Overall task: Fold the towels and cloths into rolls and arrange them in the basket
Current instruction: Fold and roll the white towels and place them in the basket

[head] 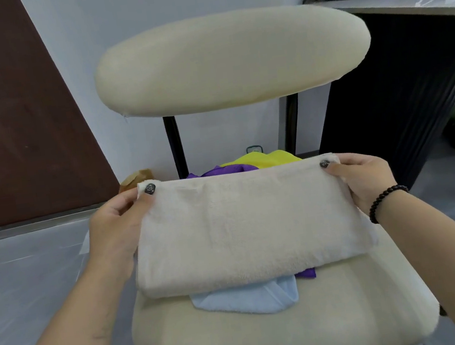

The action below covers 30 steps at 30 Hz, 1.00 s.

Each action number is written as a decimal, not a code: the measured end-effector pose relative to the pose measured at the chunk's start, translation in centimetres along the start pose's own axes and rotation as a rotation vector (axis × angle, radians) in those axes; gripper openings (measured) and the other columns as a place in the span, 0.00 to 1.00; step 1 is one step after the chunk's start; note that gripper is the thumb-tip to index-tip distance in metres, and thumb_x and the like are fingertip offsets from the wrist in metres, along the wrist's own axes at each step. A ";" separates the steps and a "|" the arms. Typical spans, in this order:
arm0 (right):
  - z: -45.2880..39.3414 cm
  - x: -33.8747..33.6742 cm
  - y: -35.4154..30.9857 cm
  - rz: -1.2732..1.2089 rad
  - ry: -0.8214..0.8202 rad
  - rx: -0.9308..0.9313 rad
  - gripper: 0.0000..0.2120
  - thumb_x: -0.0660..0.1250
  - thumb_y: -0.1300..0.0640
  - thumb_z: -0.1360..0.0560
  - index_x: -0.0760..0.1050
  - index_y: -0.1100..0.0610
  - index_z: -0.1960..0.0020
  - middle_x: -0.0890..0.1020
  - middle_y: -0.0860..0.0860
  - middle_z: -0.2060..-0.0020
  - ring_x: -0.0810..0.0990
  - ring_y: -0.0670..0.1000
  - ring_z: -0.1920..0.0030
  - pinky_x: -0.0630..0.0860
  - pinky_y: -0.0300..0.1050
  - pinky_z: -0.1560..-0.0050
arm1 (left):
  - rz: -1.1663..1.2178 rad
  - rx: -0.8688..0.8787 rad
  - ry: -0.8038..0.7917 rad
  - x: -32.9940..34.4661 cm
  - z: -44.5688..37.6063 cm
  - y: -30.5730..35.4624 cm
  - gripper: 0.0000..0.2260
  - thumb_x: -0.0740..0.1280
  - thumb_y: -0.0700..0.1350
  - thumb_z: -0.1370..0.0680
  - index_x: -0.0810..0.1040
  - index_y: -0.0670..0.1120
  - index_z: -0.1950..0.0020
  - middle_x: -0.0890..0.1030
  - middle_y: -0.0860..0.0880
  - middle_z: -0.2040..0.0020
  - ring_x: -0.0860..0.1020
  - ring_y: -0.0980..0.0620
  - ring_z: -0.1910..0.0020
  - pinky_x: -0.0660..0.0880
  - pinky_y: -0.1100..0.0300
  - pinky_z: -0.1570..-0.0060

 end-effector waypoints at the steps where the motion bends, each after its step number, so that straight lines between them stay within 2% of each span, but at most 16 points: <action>1: 0.5 -0.5 -0.7 0.043 0.017 -0.052 0.06 0.73 0.64 0.30 0.83 0.55 0.55 0.85 0.52 0.54 0.83 0.54 0.50 0.79 0.53 0.45 | 0.040 0.001 -0.008 0.0 0.4 0.3 0.07 0.73 0.45 0.26 0.84 0.48 0.49 0.85 0.49 0.51 0.81 0.52 0.56 0.77 0.57 0.54; 4: 2.3 -1.5 -2.4 0.087 0.027 -0.184 0.08 0.73 0.62 0.29 0.83 0.53 0.52 0.85 0.48 0.52 0.82 0.51 0.49 0.79 0.51 0.45 | 0.141 0.007 -0.046 -0.3 1.5 1.2 0.11 0.74 0.47 0.30 0.84 0.47 0.49 0.84 0.46 0.48 0.82 0.51 0.54 0.78 0.55 0.52; 6: 3.5 -2.0 -3.4 0.024 0.015 -0.229 0.11 0.72 0.63 0.28 0.82 0.53 0.48 0.84 0.49 0.51 0.82 0.50 0.48 0.80 0.47 0.47 | 0.183 0.031 -0.085 -0.4 2.5 2.0 0.09 0.72 0.47 0.29 0.85 0.48 0.51 0.84 0.46 0.47 0.82 0.50 0.51 0.80 0.54 0.50; 7: 4.2 -2.2 -4.0 -0.006 0.006 -0.256 0.12 0.72 0.63 0.28 0.82 0.52 0.46 0.84 0.48 0.51 0.82 0.49 0.48 0.79 0.45 0.48 | 0.200 0.049 -0.102 -0.5 3.0 2.4 0.06 0.71 0.45 0.27 0.85 0.49 0.52 0.84 0.47 0.47 0.82 0.51 0.51 0.80 0.56 0.50; 9: 5.6 -2.5 -5.2 -0.016 -0.008 -0.334 0.15 0.70 0.64 0.26 0.80 0.51 0.42 0.84 0.47 0.51 0.82 0.44 0.50 0.78 0.39 0.49 | 0.228 0.081 -0.104 -0.8 4.0 3.1 0.08 0.67 0.40 0.23 0.85 0.51 0.51 0.85 0.51 0.49 0.82 0.56 0.50 0.80 0.62 0.51; 11: 7.5 -2.8 -6.7 0.092 -0.001 -0.458 0.15 0.69 0.63 0.25 0.79 0.51 0.41 0.83 0.46 0.53 0.80 0.40 0.55 0.77 0.32 0.50 | 0.247 0.097 -0.096 -1.4 5.0 3.7 0.11 0.66 0.39 0.22 0.81 0.52 0.44 0.85 0.55 0.50 0.81 0.60 0.50 0.79 0.65 0.52; 13: 9.7 -3.2 -8.2 0.279 0.018 -0.622 0.13 0.68 0.63 0.25 0.80 0.52 0.41 0.81 0.47 0.52 0.77 0.39 0.54 0.74 0.28 0.50 | 0.236 0.122 -0.090 -2.0 6.1 4.3 0.11 0.66 0.39 0.22 0.80 0.52 0.43 0.85 0.55 0.52 0.81 0.61 0.52 0.78 0.67 0.53; 16: 12.8 -4.3 -9.6 0.475 0.079 -0.816 0.12 0.69 0.62 0.25 0.80 0.54 0.43 0.79 0.48 0.50 0.75 0.37 0.51 0.71 0.27 0.48 | 0.238 0.169 -0.068 -3.0 7.9 5.2 0.08 0.65 0.39 0.21 0.80 0.49 0.48 0.85 0.57 0.58 0.81 0.62 0.57 0.77 0.68 0.59; 20: 16.7 -6.2 -10.7 0.469 0.139 -0.954 0.08 0.68 0.61 0.24 0.81 0.57 0.47 0.80 0.48 0.50 0.77 0.41 0.48 0.74 0.31 0.45 | 0.293 0.206 -0.106 -3.8 10.7 6.3 0.06 0.63 0.37 0.21 0.79 0.45 0.50 0.85 0.56 0.61 0.81 0.62 0.57 0.77 0.69 0.57; 22: 18.1 -7.1 -11.0 0.405 0.150 -0.954 0.06 0.68 0.62 0.24 0.81 0.57 0.48 0.81 0.45 0.53 0.79 0.41 0.50 0.74 0.32 0.47 | 0.302 0.206 -0.120 -4.4 11.9 6.6 0.06 0.63 0.37 0.21 0.78 0.44 0.51 0.85 0.56 0.61 0.82 0.62 0.58 0.77 0.69 0.58; 25: 19.3 -8.4 -10.5 0.308 0.139 -0.815 0.08 0.68 0.62 0.24 0.81 0.49 0.54 0.82 0.38 0.58 0.80 0.38 0.53 0.74 0.29 0.51 | 0.302 0.154 -0.147 -5.1 12.9 6.5 0.08 0.62 0.35 0.21 0.80 0.44 0.54 0.84 0.54 0.62 0.81 0.59 0.62 0.77 0.68 0.62; 28: 19.0 -8.7 -9.2 0.314 0.114 -0.618 0.09 0.68 0.60 0.24 0.81 0.48 0.58 0.83 0.43 0.59 0.79 0.38 0.59 0.77 0.32 0.57 | 0.202 0.072 -0.151 -5.5 12.8 5.5 0.08 0.64 0.35 0.22 0.82 0.43 0.54 0.84 0.51 0.62 0.80 0.57 0.64 0.77 0.67 0.65; 30: 17.6 -8.3 -7.5 0.389 0.059 -0.451 0.08 0.66 0.60 0.23 0.82 0.52 0.58 0.83 0.49 0.60 0.80 0.45 0.59 0.79 0.42 0.58 | 0.070 0.012 -0.134 -5.6 12.1 4.0 0.08 0.65 0.35 0.23 0.83 0.43 0.52 0.85 0.48 0.56 0.81 0.53 0.60 0.79 0.62 0.58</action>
Point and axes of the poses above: each hand's wrist, its own z-axis away from the middle knuckle, its own x-axis out of the palm, y = z × x, the point moved 8 cm from there along -z, towards the middle knuckle
